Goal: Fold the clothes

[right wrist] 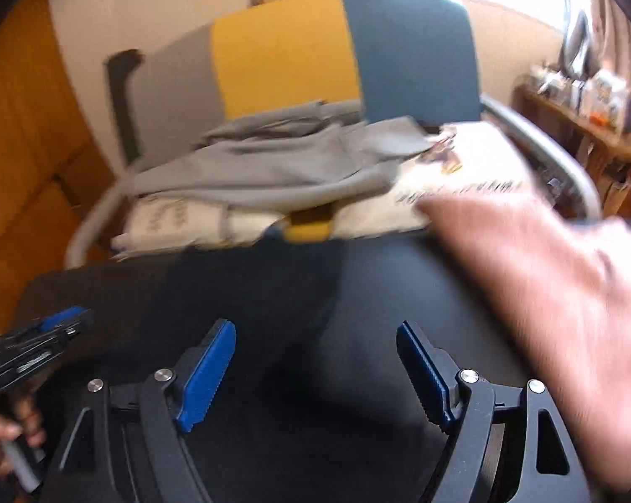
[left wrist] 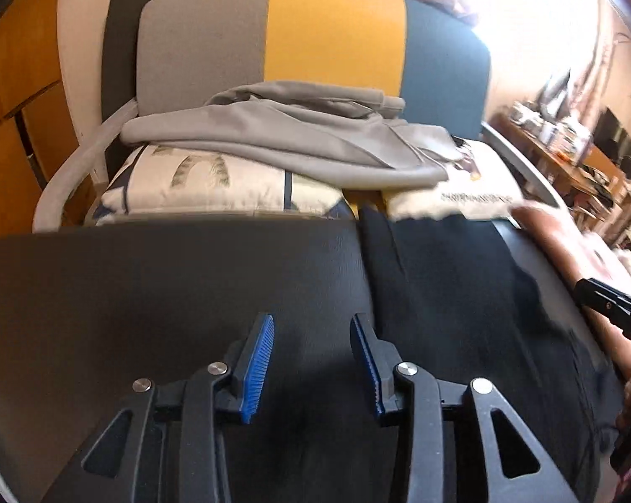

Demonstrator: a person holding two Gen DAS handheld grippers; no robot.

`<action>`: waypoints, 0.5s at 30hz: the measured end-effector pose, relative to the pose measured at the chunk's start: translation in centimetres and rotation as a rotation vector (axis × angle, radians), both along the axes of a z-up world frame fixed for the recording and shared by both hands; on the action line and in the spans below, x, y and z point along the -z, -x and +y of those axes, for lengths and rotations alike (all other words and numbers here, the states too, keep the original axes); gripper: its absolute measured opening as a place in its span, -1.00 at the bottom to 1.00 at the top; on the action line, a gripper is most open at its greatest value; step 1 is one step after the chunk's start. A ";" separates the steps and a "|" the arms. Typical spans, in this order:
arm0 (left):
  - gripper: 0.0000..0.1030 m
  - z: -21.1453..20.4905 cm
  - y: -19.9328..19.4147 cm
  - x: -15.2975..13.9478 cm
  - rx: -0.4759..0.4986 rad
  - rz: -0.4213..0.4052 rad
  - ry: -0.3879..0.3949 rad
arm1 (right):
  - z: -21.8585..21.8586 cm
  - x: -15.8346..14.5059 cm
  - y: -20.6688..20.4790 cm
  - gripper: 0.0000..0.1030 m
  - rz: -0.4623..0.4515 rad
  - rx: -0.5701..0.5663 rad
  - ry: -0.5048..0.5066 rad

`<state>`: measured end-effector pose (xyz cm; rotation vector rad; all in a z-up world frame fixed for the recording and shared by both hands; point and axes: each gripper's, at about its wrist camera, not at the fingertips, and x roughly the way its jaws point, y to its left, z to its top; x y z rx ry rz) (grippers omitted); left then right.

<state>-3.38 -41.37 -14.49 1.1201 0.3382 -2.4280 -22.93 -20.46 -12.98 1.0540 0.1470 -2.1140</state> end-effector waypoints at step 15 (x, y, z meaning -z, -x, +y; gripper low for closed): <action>-0.23 10.9 -21.2 -0.2 0.073 0.063 -0.091 | 14.0 1.4 -22.0 0.57 -0.023 -0.097 -0.119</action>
